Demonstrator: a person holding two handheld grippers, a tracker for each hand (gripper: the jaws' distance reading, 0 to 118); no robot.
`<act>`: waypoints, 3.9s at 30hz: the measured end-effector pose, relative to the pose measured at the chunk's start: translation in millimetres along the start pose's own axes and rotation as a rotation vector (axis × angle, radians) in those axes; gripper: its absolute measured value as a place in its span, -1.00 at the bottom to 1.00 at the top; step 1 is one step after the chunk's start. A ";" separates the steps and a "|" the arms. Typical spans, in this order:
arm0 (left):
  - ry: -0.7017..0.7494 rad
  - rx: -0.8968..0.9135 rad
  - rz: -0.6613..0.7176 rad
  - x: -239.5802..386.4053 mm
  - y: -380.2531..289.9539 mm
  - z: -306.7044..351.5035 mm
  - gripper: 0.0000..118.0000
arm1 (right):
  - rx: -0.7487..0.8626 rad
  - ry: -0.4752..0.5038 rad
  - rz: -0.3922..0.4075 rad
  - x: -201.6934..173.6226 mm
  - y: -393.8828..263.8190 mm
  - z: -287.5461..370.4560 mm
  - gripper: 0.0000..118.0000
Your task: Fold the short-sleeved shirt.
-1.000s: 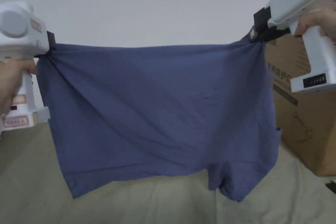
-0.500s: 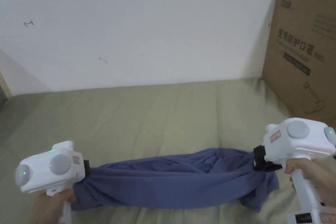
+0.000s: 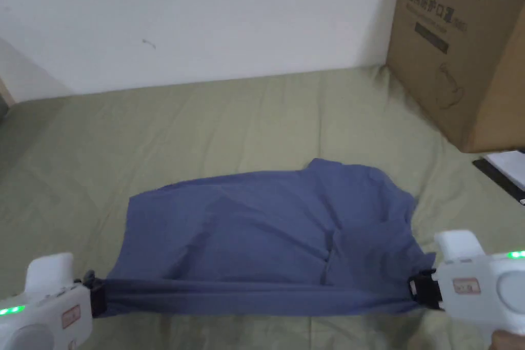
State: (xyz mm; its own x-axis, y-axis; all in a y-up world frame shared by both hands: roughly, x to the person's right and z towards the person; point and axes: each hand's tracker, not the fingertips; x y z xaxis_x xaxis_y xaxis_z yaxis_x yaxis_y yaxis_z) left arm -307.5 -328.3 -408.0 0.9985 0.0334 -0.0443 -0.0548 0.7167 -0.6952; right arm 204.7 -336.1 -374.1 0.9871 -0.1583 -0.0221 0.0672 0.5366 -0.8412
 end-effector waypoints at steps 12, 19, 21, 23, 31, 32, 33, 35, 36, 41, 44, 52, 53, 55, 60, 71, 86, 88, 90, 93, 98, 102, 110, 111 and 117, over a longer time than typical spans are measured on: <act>0.077 -0.132 -0.034 -1.6 -100.9 30.9 -0.48 | -0.039 0.041 -0.069 17.4 -95.7 11.8 -0.67; -0.014 -0.048 0.094 -9.4 -87.2 80.0 0.59 | 0.093 -0.026 -0.068 23.7 -89.9 52.9 0.52; -0.003 -0.003 0.086 -11.6 -89.0 96.7 0.59 | 0.145 -0.046 -0.063 21.6 -93.2 71.6 0.50; -0.018 0.018 0.077 -7.8 -90.7 110.2 0.52 | 0.181 -0.022 -0.085 20.4 -98.8 87.1 0.23; 0.009 -0.045 0.088 -9.3 -131.7 108.1 -1.00 | 0.198 0.013 -0.156 13.2 -135.6 94.1 -1.00; -0.008 -0.044 0.098 -14.3 -132.8 104.4 -1.00 | 0.188 0.008 -0.161 13.0 -137.7 91.2 -1.00; -0.004 -0.030 0.100 -17.2 -131.3 101.5 -0.96 | 0.174 0.002 -0.159 15.3 -139.7 86.5 -1.00; 0.031 -0.015 0.071 -19.4 -123.8 95.0 -0.30 | 0.161 -0.014 -0.163 17.9 -141.7 81.7 -1.00; 0.040 0.001 0.059 -19.6 -119.9 88.4 0.10 | 0.156 -0.014 -0.168 19.8 -142.4 79.9 -1.00; 0.047 -0.024 0.054 -28.0 -100.7 50.7 0.38 | 0.138 -0.014 -0.188 14.8 -142.8 75.7 -1.00; 0.016 -0.169 0.084 -25.0 -102.5 29.6 -0.83 | 0.116 -0.030 -0.187 12.3 -144.1 66.8 -0.97; 0.001 -0.155 0.140 -26.1 -104.2 43.0 -1.00 | 0.056 -0.049 -0.197 19.1 -127.4 34.1 0.74; -0.002 -0.154 0.136 -24.5 -102.4 45.1 -1.00 | 0.042 -0.041 -0.204 25.1 -124.1 26.8 0.56; 0.013 -0.147 0.091 -18.8 -100.6 47.1 -1.00 | 0.041 -0.006 -0.229 27.1 -118.4 18.9 -0.58; 0.032 -0.160 0.025 -9.7 -99.9 44.1 -1.00 | 0.015 0.044 -0.251 27.1 -114.5 -4.0 -0.94; 0.013 -0.091 0.023 -14.3 -54.7 54.9 -1.00 | 0.168 0.075 -0.220 31.9 -66.0 63.5 -0.95; 0.044 -0.229 -0.084 20.6 45.4 -109.4 0.37 | 0.019 -0.052 -0.310 60.1 43.5 -75.2 0.21; -0.016 -0.242 -0.038 14.1 35.6 -104.5 0.54 | 0.023 -0.056 -0.292 58.9 36.5 -71.2 0.46; -0.020 -0.208 -0.015 7.3 26.3 -87.9 0.54 | 0.057 -0.052 -0.271 57.6 28.4 -54.7 0.45; -0.005 -0.177 0.024 -7.6 13.7 -54.7 0.31 | 0.101 -0.043 -0.227 53.1 19.2 -23.8 -0.01; -0.013 -0.104 0.078 -24.5 -16.7 4.0 -0.76 | 0.147 -0.056 -0.138 33.4 -11.4 17.4 -0.92; -0.077 -0.117 0.146 -31.3 -40.4 21.3 -1.00 | 0.107 -0.006 -0.169 27.5 -39.5 17.4 -1.00; -0.119 -0.137 0.247 -37.7 -35.7 -42.6 0.59 | 0.077 -0.007 -0.233 24.5 -63.4 5.9 -1.00; -0.122 -0.139 0.278 -38.3 -35.2 -51.9 0.59 | 0.077 -0.011 -0.239 24.3 -64.1 6.0 -1.00; 0.026 -0.198 0.120 -13.3 -45.1 -77.5 -0.14 | 0.109 0.005 -0.317 29.0 -62.0 4.0 -0.21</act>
State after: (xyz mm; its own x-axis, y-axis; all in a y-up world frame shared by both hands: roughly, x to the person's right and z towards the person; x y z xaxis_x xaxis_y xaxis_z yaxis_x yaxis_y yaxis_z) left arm -319.0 -415.0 -431.7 0.9843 0.0901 -0.1521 -0.1764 0.5581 -0.8108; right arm 229.8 -370.6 -320.4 0.9139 -0.3357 0.2284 0.3862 0.5451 -0.7441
